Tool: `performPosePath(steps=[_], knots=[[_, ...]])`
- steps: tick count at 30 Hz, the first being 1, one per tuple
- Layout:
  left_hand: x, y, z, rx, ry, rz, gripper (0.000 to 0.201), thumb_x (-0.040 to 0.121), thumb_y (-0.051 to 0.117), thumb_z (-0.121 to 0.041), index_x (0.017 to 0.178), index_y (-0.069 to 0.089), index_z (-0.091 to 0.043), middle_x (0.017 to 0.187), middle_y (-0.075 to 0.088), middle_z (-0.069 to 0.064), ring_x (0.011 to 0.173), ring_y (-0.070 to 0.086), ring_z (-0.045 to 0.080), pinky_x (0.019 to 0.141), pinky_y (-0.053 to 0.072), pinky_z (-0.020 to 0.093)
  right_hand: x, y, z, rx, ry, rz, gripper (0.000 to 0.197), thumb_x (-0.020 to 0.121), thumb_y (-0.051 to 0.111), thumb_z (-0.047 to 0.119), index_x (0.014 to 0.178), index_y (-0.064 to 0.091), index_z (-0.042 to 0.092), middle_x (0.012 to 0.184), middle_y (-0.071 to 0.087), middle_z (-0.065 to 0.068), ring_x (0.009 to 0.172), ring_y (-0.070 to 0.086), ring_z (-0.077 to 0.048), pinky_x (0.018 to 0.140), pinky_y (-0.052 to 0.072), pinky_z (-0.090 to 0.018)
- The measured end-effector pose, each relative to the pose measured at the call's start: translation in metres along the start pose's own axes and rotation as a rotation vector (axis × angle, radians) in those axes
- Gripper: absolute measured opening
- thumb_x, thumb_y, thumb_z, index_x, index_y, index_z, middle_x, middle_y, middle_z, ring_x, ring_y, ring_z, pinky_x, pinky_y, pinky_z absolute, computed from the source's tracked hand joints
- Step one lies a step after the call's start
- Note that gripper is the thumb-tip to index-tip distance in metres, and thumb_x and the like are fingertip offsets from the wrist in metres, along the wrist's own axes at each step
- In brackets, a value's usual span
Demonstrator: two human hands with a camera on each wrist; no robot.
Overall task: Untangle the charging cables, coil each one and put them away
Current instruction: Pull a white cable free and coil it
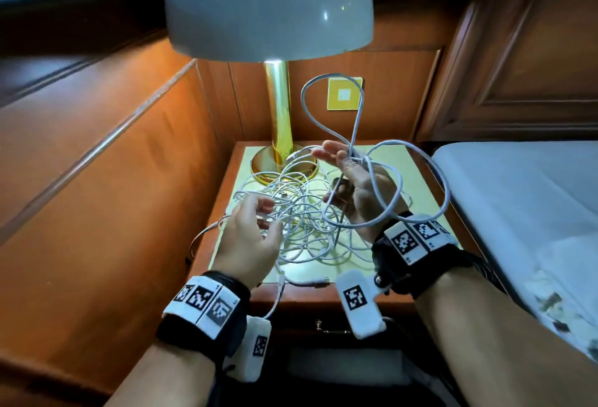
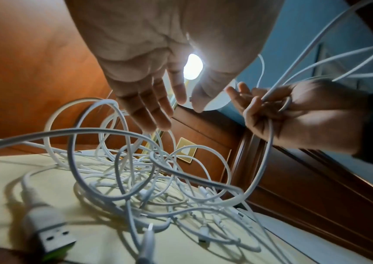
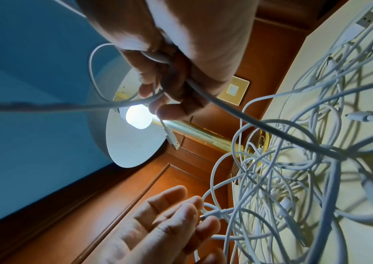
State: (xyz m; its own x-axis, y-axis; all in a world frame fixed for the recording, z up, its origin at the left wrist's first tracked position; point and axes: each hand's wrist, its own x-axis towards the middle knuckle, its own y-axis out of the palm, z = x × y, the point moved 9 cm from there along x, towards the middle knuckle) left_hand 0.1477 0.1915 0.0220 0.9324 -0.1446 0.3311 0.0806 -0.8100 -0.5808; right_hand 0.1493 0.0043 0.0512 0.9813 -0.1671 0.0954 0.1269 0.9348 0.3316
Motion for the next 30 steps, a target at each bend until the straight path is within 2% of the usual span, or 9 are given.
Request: performPosePath(steps=[3,7,10,12,16,20,24,27,30], knots=[[0.004,-0.003,0.003,-0.074,-0.03,-0.032,0.045,0.092,0.068,-0.019,0.133,0.047,-0.02,0.119,0.057,-0.001,0.09,0.061,0.006,0.077,0.049,0.013,-0.004,0.004,0.002,0.01,0.03,0.042,0.025,0.106,0.043,0.022,0.111,0.067,0.019,0.116,0.073,-0.005,0.055,0.044,-0.013,0.059,0.048,-0.032],[0.002,-0.013,-0.016,-0.33,0.053,-0.084,0.058,0.095,0.066,-0.027,0.145,0.039,-0.035,0.129,0.058,-0.01,0.098,0.067,0.004,0.081,0.056,0.022,-0.015,0.012,0.003,-0.012,0.066,0.118,0.025,0.099,0.049,0.029,0.107,0.069,0.017,0.108,0.075,-0.009,0.056,0.031,-0.02,0.056,0.044,-0.033],[-0.009,-0.024,-0.047,-0.447,0.175,-0.104,0.036,0.093,0.069,-0.023,0.126,0.061,-0.034,0.106,0.069,-0.012,0.085,0.073,0.015,0.074,0.061,0.04,-0.029,0.012,0.005,0.022,0.143,0.131,0.028,0.096,0.05,0.03,0.107,0.068,0.011,0.091,0.073,-0.007,0.053,0.038,-0.017,0.051,0.045,-0.03],[-0.02,-0.03,-0.067,-0.543,0.203,-0.098,0.029,0.088,0.071,-0.018,0.115,0.069,-0.029,0.091,0.069,-0.009,0.074,0.072,0.016,0.07,0.058,0.031,-0.043,0.01,0.011,0.06,0.202,0.117,0.027,0.103,0.045,0.025,0.105,0.067,0.009,0.08,0.067,-0.005,0.048,0.039,-0.013,0.047,0.044,-0.027],[-0.048,-0.035,-0.108,-0.638,0.317,-0.022,0.037,0.086,0.073,-0.002,0.117,0.07,-0.023,0.096,0.07,-0.002,0.079,0.068,0.017,0.077,0.056,0.028,-0.081,0.01,0.029,0.161,0.306,0.089,0.031,0.105,0.043,0.024,0.095,0.067,0.007,0.069,0.055,-0.003,0.041,0.037,-0.01,0.039,0.038,-0.022],[-0.08,-0.049,-0.156,-0.55,0.512,-0.021,0.034,0.092,0.06,0.01,0.112,0.073,-0.015,0.107,0.067,0.005,0.092,0.068,0.021,0.079,0.057,0.029,-0.121,0.016,0.057,0.204,0.353,0.077,0.045,0.103,0.047,0.026,0.068,0.073,0.014,0.066,0.051,-0.001,0.052,0.035,-0.011,0.037,0.036,-0.017],[-0.107,-0.055,-0.191,-0.461,0.633,0.003,0.014,0.088,0.071,-0.007,0.1,0.077,-0.01,0.104,0.065,0.007,0.098,0.066,0.019,0.078,0.054,0.024,-0.158,0.012,0.072,0.196,0.465,0.06,0.038,0.101,0.045,0.032,0.071,0.064,0.017,0.06,0.048,0.004,0.052,0.031,-0.01,0.038,0.027,-0.018],[-0.116,-0.053,-0.191,-0.481,0.529,-0.072,0.007,0.091,0.071,-0.019,0.094,0.074,-0.014,0.1,0.07,0.0,0.098,0.068,0.015,0.081,0.056,0.031,-0.191,-0.005,0.057,-0.011,0.588,0.062,0.044,0.099,0.044,0.049,0.081,0.06,0.013,0.063,0.046,0.002,0.043,0.025,-0.007,0.034,0.021,-0.018],[-0.12,-0.046,-0.179,-0.609,0.334,-0.062,0.01,0.096,0.063,-0.023,0.099,0.071,-0.017,0.087,0.073,-0.002,0.084,0.071,0.015,0.077,0.06,0.043,-0.225,-0.044,0.028,-0.4,0.63,0.025,0.07,0.093,0.043,0.069,0.107,0.065,0.005,0.067,0.053,-0.003,0.042,0.036,-0.01,0.039,0.031,-0.02]])
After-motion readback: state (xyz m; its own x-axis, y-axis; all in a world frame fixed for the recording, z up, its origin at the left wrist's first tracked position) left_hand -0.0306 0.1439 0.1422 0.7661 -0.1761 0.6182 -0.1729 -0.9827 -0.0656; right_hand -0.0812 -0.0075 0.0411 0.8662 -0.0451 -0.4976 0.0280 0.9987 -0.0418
